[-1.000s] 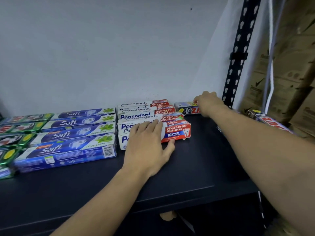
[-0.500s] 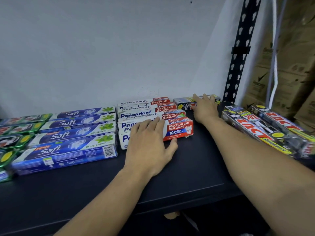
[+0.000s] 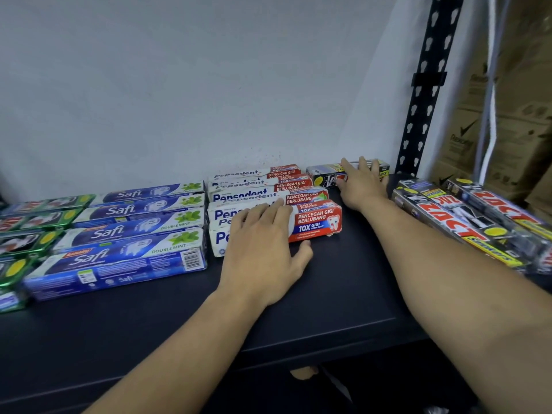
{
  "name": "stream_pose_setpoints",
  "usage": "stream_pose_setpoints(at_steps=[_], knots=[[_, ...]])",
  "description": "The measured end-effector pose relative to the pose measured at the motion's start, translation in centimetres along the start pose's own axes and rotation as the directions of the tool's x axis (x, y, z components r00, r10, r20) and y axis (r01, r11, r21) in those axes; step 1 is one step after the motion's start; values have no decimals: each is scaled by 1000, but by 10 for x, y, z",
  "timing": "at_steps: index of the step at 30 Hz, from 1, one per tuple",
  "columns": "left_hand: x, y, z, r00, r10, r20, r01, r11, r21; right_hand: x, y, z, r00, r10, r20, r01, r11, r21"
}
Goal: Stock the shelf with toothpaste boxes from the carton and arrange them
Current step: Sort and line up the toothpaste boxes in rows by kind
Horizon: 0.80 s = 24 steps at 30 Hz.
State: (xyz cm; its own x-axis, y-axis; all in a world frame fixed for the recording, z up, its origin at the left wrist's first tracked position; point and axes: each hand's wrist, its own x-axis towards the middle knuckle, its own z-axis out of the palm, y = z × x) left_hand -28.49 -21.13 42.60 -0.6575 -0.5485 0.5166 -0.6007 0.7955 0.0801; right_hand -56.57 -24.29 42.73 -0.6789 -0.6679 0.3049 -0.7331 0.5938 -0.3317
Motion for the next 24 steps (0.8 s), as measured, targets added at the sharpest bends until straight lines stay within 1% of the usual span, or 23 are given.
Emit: stream_pose_setpoints(at_steps=[12,14,16,20,22,24], knots=[[1,-1,2,1000,-2,-6,2,1000,-5,-1,-1,-2,1000,-3,23,3,1000,9],[0,-2,2,1000,0,-17,0,1000,-10,-3,-1,-2,1000,-6,19,7,1000,-9],[0,-1,2,1000,6,-21,-6,1000,-6,-5,-3,-4,1000,-23,2,23,998,-63],[1,-2,2,1000,14,-18,-14,1000,-6,-16,-9,-17,994,-75,-81,62,986,-156],[1,-3,2,1000,12,-21,-12,1000,-7,-23,-14,-27,990,-92,-109,73,984,-165],[1,-2,2,999,17,-31,-18,1000,-9,-30,-19,-39,987,-113,-113,99,987,-128]])
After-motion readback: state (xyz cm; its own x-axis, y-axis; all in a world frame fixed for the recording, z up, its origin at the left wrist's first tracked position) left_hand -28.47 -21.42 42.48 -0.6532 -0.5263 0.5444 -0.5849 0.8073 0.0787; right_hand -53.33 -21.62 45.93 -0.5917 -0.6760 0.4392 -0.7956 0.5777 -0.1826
